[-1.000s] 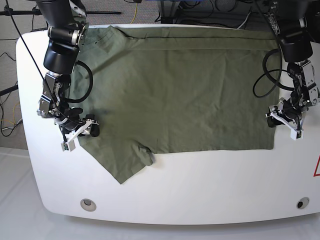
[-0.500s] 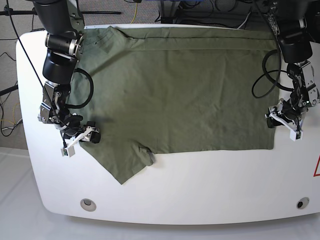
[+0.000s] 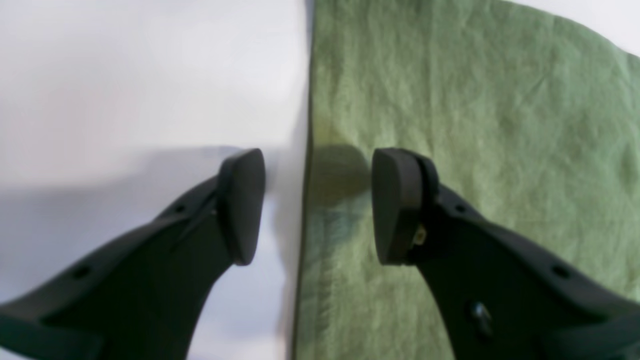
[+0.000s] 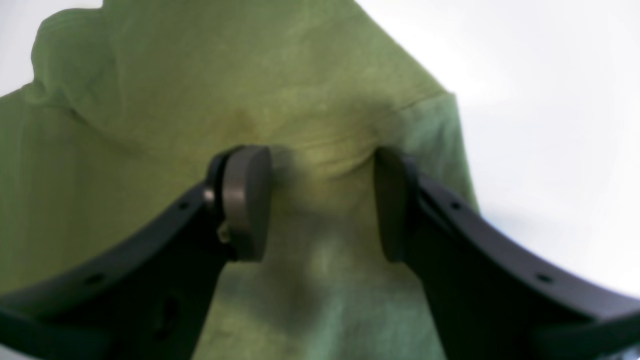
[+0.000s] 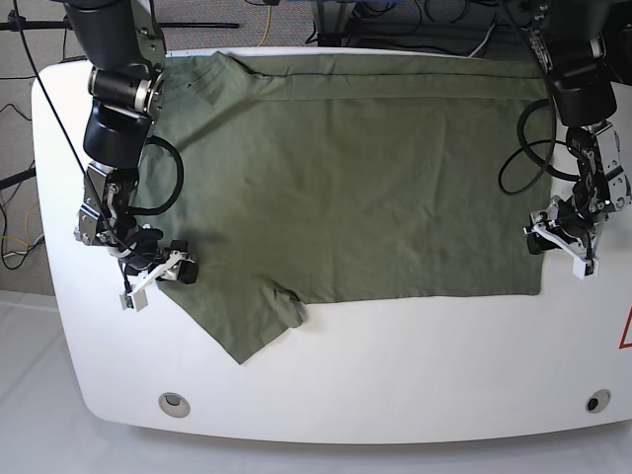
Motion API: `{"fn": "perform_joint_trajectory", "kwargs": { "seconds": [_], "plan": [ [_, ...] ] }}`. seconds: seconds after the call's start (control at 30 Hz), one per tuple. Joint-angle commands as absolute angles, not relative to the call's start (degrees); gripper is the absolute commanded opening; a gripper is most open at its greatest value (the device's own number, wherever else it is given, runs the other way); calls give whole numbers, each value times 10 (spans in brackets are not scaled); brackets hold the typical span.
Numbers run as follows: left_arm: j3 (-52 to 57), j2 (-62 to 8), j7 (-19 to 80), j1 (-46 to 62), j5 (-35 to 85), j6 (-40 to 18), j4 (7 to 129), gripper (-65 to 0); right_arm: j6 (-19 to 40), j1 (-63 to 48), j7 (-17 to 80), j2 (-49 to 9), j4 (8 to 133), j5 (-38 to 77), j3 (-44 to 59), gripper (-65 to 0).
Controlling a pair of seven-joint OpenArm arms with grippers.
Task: Fold the T-shirt properly
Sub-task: 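Lower both open grippers onto the shirt's side edges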
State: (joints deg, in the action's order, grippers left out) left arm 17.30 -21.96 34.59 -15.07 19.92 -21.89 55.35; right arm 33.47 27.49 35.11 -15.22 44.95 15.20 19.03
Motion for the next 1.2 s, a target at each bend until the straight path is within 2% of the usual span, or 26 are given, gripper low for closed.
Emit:
{"fn": "perform_joint_trajectory", "kwargs": {
  "seconds": [0.0, 0.47, 0.8, 1.17],
  "plan": [
    [174, -230, 336, -161, 202, -220, 565, -329, 336, 288, 342, -161, 463, 155, 191, -331],
    [174, -227, 330, -160, 204, -221, 566, -328, 338, 291, 338, -160, 458, 156, 186, -331],
    [175, -229, 324, -164, 204, -223, 566, -329, 335, 305, 284, -163, 408, 137, 187, -331],
    [171, -225, 317, -170, 198, -222, 559, -327, 337, 292, 311, -162, 434, 149, 186, -330]
  ]
}}
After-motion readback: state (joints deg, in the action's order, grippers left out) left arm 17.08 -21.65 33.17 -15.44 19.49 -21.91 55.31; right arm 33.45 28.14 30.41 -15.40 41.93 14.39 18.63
